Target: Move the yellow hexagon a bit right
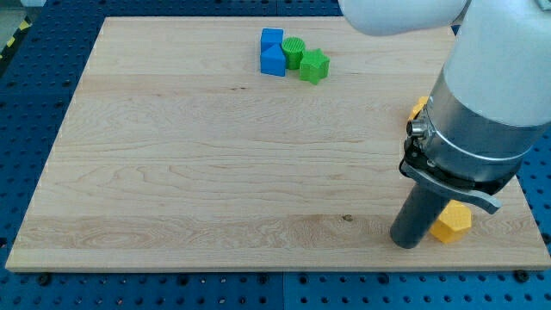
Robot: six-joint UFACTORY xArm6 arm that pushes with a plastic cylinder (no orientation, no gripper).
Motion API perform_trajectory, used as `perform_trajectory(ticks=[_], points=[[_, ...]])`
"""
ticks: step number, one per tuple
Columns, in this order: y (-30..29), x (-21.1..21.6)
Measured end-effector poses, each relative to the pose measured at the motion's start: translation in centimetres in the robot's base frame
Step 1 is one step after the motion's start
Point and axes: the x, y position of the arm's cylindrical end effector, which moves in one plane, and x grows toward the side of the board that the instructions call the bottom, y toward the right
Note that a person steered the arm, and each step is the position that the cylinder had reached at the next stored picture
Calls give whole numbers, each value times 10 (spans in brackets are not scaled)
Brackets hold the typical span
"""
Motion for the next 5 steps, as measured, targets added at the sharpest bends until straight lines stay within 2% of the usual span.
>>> perform_trajectory(ticks=[5], points=[[21, -7]])
